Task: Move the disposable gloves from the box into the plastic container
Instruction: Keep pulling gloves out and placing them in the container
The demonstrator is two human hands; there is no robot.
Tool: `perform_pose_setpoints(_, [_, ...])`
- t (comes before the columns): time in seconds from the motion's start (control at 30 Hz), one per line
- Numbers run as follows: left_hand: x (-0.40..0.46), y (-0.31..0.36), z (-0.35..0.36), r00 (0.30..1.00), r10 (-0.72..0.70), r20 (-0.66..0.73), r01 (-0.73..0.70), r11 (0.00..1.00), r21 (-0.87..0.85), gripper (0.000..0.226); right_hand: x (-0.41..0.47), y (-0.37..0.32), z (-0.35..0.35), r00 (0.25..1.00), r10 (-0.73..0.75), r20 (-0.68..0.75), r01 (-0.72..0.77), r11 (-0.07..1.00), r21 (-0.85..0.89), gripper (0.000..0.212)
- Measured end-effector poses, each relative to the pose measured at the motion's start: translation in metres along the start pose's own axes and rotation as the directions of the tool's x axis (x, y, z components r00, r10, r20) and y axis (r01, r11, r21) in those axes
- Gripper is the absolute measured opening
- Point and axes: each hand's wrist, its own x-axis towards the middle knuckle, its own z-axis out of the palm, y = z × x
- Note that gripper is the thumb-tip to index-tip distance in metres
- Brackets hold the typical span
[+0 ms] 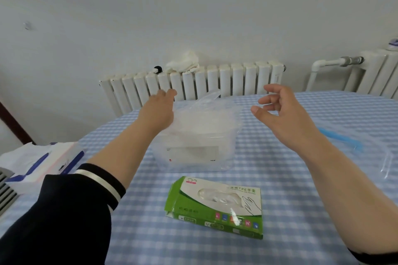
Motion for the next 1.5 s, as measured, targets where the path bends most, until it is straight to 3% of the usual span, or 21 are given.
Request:
perform_pose_setpoints(0.07, [-0.003, 0.008, -0.006, 0.98, 0.09, -0.176, -0.064, 0.987, 0.15, 0.046, 0.0, -0.001, 0.0, 1.0, -0.001, 0.001, 0.001, 1.0, -0.012, 0.054])
perform_pose_setpoints(0.1, [-0.004, 0.016, -0.011, 0.972, 0.122, -0.2, -0.091, 0.984, 0.156, 0.042, 0.0, -0.001, 0.0, 1.0, -0.005, 0.0, 0.005, 1.0, -0.016, 0.053])
perform_pose_setpoints(0.13, [-0.004, 0.026, -0.016, 0.98, 0.143, -0.14, -0.128, 0.985, 0.112, 0.04, -0.001, -0.002, -0.001, 1.0, -0.009, -0.003, 0.009, 1.0, -0.021, 0.051])
perform_pose_setpoints(0.2, [0.0, 0.041, -0.02, 0.966, 0.18, 0.184, -0.184, 0.983, 0.005, 0.046, -0.003, -0.003, 0.0, 1.0, -0.016, -0.001, 0.016, 0.999, -0.036, 0.046])
perform_pose_setpoints(0.27, [0.007, 0.049, -0.014, 0.858, 0.225, 0.461, -0.233, 0.972, -0.04, 0.062, -0.005, -0.005, 0.001, 0.999, -0.024, 0.026, 0.026, 0.998, -0.049, 0.04])
perform_pose_setpoints(0.37, [0.021, 0.048, 0.005, 0.736, 0.162, 0.657, -0.163, 0.985, -0.06, 0.079, -0.011, -0.01, 0.003, 0.994, -0.044, 0.098, 0.051, 0.996, -0.071, 0.034])
perform_pose_setpoints(0.43, [0.025, 0.047, 0.015, 0.704, 0.106, 0.702, -0.148, 0.989, -0.001, 0.081, -0.014, -0.012, 0.006, 0.988, -0.058, 0.145, 0.07, 0.994, -0.08, 0.033])
perform_pose_setpoints(0.53, [0.026, 0.046, 0.025, 0.688, 0.101, 0.719, -0.121, 0.992, -0.023, 0.069, -0.019, -0.014, 0.012, 0.962, -0.067, 0.265, 0.102, 0.987, -0.121, 0.031])
perform_pose_setpoints(0.63, [0.025, 0.044, 0.028, 0.678, 0.108, 0.727, -0.12, 0.992, -0.035, 0.061, -0.026, -0.016, 0.019, 0.876, -0.022, 0.481, 0.149, 0.963, -0.227, 0.032])
perform_pose_setpoints(0.77, [0.022, 0.047, 0.014, 0.775, 0.155, 0.613, -0.215, 0.976, 0.025, 0.055, -0.036, -0.017, 0.031, 0.708, 0.12, 0.696, 0.236, 0.889, -0.393, 0.039])
perform_pose_setpoints(0.9, [0.01, 0.052, -0.016, 0.91, 0.099, 0.404, -0.138, 0.988, 0.069, 0.049, -0.042, -0.013, 0.042, 0.659, 0.187, 0.728, 0.291, 0.83, -0.476, 0.041])
perform_pose_setpoints(1.0, [0.006, 0.054, -0.035, 0.947, 0.057, 0.318, -0.02, 0.993, -0.119, 0.04, -0.045, -0.012, 0.046, 0.652, 0.201, 0.731, 0.302, 0.816, -0.493, 0.04])
perform_pose_setpoints(1.07, [0.003, 0.056, -0.038, 0.924, 0.052, 0.38, 0.116, 0.907, -0.405, 0.032, -0.046, -0.011, 0.048, 0.647, 0.21, 0.733, 0.296, 0.817, -0.495, 0.039])
perform_pose_setpoints(1.13, [-0.005, 0.063, -0.039, 0.876, 0.086, 0.475, 0.232, 0.787, -0.572, 0.029, -0.047, -0.011, 0.05, 0.64, 0.214, 0.738, 0.299, 0.815, -0.496, 0.038])
perform_pose_setpoints(1.27, [-0.011, 0.079, -0.026, 0.772, 0.161, 0.614, 0.142, 0.899, -0.414, 0.065, -0.05, -0.01, 0.054, 0.63, 0.203, 0.749, 0.308, 0.82, -0.482, 0.038])
perform_pose_setpoints(1.37, [-0.013, 0.082, -0.023, 0.695, 0.207, 0.689, 0.102, 0.92, -0.378, 0.073, -0.05, -0.009, 0.054, 0.618, 0.198, 0.761, 0.317, 0.823, -0.472, 0.038])
perform_pose_setpoints(1.43, [-0.014, 0.081, -0.024, 0.751, 0.225, 0.621, 0.101, 0.89, -0.445, 0.068, -0.049, -0.008, 0.054, 0.619, 0.189, 0.762, 0.323, 0.823, -0.467, 0.038])
perform_pose_setpoints(1.5, [-0.016, 0.078, -0.023, 0.886, 0.222, 0.408, -0.002, 0.88, -0.474, 0.057, -0.047, -0.007, 0.054, 0.623, 0.182, 0.76, 0.322, 0.826, -0.463, 0.038])
